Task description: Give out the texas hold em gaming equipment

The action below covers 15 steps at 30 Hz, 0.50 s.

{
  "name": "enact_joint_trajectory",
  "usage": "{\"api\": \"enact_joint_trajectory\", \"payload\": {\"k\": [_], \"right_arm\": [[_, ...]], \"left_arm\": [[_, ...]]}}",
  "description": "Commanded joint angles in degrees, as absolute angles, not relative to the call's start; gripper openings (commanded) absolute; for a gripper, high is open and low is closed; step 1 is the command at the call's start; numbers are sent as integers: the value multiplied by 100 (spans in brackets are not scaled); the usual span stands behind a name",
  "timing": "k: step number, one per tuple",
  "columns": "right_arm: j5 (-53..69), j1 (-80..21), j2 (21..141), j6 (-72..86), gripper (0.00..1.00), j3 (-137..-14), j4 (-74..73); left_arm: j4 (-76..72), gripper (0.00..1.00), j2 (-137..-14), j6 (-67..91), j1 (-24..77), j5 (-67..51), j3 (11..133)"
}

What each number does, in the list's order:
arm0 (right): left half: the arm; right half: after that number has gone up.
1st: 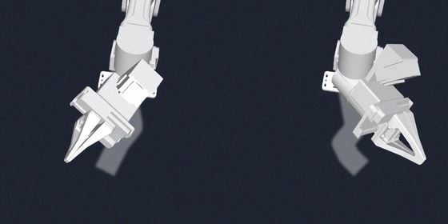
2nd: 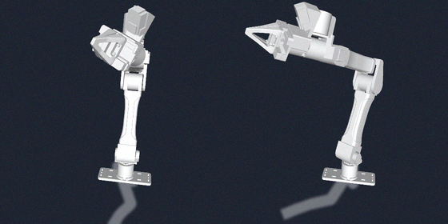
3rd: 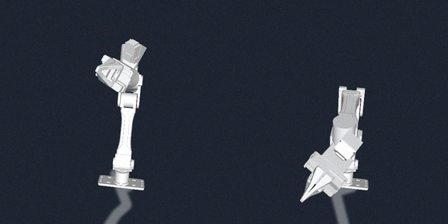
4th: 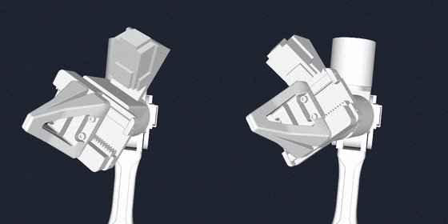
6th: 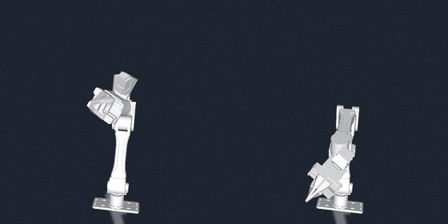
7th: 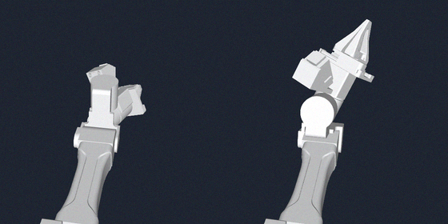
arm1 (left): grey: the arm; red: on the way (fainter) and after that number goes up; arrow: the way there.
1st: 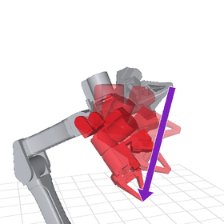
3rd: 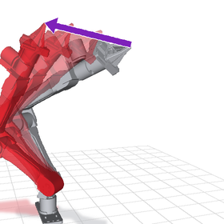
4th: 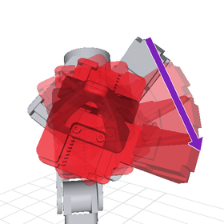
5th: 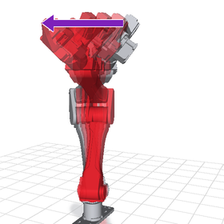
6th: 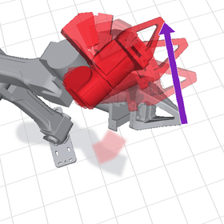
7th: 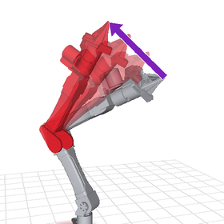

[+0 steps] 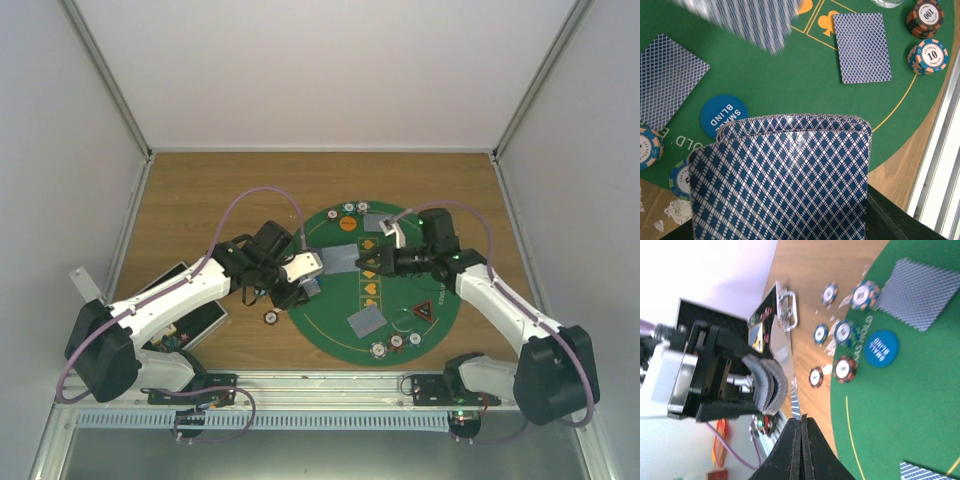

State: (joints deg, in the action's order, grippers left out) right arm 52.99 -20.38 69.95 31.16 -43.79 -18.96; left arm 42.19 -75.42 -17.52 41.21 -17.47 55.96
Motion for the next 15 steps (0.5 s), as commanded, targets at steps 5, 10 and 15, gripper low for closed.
{"api": "enact_joint_trajectory", "payload": {"k": [5,10,15], "right_arm": [[4865,-1536,7153,4322,1,-3890,-800],[4219,-1628,7935,4887,1,-3880,-291],[4112,-1985,8847,5358,0,-4198,630]], "left_arm": [[4016,53,-7469,-1802,4131,-1724,5599],[4005,53,-7494,-1806,4132,-1724,5588],[4037,53,-7496,-1806,4131,-1706,5616]]}}
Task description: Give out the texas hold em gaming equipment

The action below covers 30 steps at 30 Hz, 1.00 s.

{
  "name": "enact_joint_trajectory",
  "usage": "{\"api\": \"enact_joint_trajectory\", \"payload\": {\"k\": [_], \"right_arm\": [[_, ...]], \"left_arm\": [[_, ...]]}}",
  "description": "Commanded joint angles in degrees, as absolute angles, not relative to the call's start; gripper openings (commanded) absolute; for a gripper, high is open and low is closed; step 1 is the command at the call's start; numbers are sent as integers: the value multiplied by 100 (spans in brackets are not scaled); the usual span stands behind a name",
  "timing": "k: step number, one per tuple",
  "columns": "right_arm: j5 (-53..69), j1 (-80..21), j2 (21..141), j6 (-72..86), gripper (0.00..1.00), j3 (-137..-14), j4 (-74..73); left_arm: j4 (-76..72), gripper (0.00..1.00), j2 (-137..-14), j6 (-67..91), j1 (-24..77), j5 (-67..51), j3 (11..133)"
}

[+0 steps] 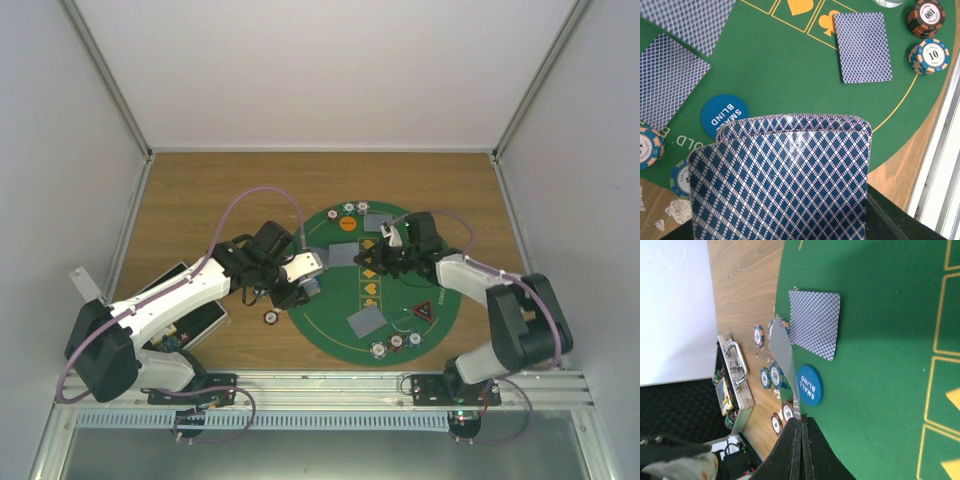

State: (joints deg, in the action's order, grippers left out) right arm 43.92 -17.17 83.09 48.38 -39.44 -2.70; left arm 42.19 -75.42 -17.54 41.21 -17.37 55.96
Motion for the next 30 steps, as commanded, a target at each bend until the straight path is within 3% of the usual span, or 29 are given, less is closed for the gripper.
{"api": "enact_joint_trajectory", "payload": {"k": [1,8,23,27,30], "right_arm": [[4067,-2071,9031,5371,1,-4360,634],[3933,-2509,9962,5519,0,-5123,757],[3563,-2537,10839,5614,1,-5425,324],[3331,-2536,10756,5474,16,-5467,84],[3027,-2525,10592,5275,36,-5510,-302]], "left_arm": [[4036,53,-7485,-1809,4133,-1694,5610],[4039,53,-7471,-1812,4131,-1681,5608],[4016,53,-7497,-1822,4131,-1633,5592],[4019,53,-7471,-1819,4131,-1612,5599],[4025,53,-7470,-1821,4131,-1615,5597]]}}
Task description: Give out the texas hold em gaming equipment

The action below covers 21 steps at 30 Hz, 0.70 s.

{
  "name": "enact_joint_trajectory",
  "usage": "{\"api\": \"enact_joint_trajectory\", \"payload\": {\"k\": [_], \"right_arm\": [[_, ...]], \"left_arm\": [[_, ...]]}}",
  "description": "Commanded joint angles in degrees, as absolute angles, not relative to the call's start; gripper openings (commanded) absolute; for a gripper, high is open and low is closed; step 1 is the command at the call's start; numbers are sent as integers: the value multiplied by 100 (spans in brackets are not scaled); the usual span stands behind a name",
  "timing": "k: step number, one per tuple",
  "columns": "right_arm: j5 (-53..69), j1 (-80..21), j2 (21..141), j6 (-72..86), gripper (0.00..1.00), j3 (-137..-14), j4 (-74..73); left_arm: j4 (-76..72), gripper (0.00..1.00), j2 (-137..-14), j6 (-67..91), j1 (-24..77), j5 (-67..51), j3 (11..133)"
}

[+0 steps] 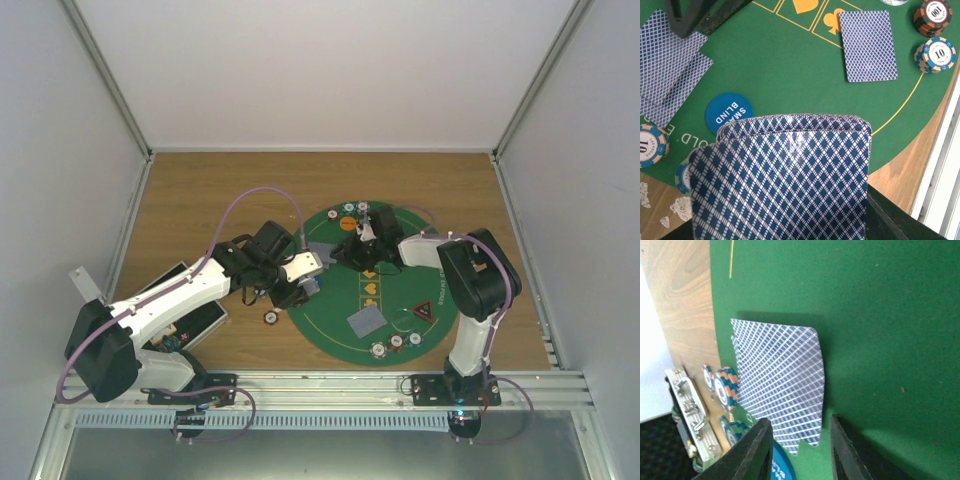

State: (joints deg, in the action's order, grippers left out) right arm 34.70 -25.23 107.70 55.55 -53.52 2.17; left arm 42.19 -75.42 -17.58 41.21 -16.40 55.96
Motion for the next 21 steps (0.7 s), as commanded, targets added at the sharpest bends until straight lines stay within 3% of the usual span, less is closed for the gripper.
{"api": "enact_joint_trajectory", "payload": {"k": [1,4,8,17,21], "right_arm": [[2923,-2518,10504,5215,42,-5518,-408],[2633,-2497,10119,4980,68,-5486,-756],[2563,-2487,9512,4368,84,-5358,-1134],[5112,-2567,8072,3217,95,-4521,-1013],[5405,-2812,7931,3266,97,-4531,-858]], "left_arm": [[4020,53,-7471,-1822,4131,-1609,5598],[4030,53,-7445,-1821,4131,-1610,5599],[4032,53,-7410,-1833,4131,-1640,5598],[4003,53,-7438,-1822,4131,-1747,5603],[3994,53,-7453,-1812,4131,-1773,5607]]}}
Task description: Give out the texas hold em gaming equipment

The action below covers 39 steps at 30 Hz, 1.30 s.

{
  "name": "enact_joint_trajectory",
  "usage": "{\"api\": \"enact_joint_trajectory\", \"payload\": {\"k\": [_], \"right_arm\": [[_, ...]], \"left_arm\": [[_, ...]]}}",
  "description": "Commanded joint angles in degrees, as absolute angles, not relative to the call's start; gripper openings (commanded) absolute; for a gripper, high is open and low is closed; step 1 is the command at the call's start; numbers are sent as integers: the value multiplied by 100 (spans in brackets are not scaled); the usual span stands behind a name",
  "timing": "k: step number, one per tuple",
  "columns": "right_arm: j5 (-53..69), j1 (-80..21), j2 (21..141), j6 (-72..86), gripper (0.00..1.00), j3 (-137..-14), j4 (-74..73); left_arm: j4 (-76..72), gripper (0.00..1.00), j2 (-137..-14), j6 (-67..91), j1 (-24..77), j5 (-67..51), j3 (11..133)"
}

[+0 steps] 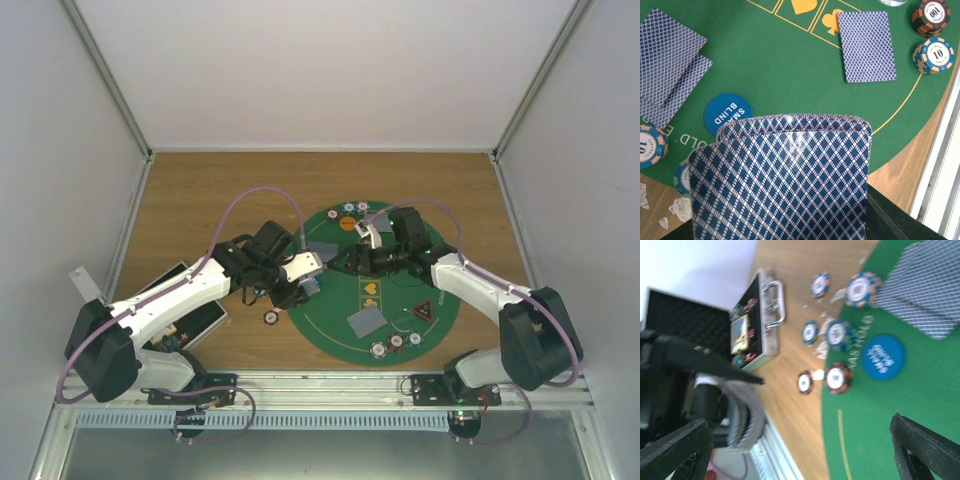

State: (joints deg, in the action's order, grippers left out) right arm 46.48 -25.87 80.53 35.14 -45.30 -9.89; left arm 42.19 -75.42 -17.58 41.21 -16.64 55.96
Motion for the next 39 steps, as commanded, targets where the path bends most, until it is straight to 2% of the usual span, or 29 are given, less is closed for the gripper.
{"api": "enact_joint_trajectory", "payload": {"k": [1,8,22,39], "right_arm": [[5371,-2882,7990,3257,97,-4609,-865],[5284,-3394,8563,3190,97,-4991,-767],[5170,-3550,9297,2864,95,-5271,-1065],[4397,-3311,8828,2883,91,-4818,-1158]], "left_arm": [[3998,53,-7444,-1811,4131,-1794,5607],[4016,53,-7444,-1812,4140,-1799,5615],[4023,53,-7462,-1810,4140,-1816,5642],[4035,53,-7463,-1825,4140,-1775,5643]]}}
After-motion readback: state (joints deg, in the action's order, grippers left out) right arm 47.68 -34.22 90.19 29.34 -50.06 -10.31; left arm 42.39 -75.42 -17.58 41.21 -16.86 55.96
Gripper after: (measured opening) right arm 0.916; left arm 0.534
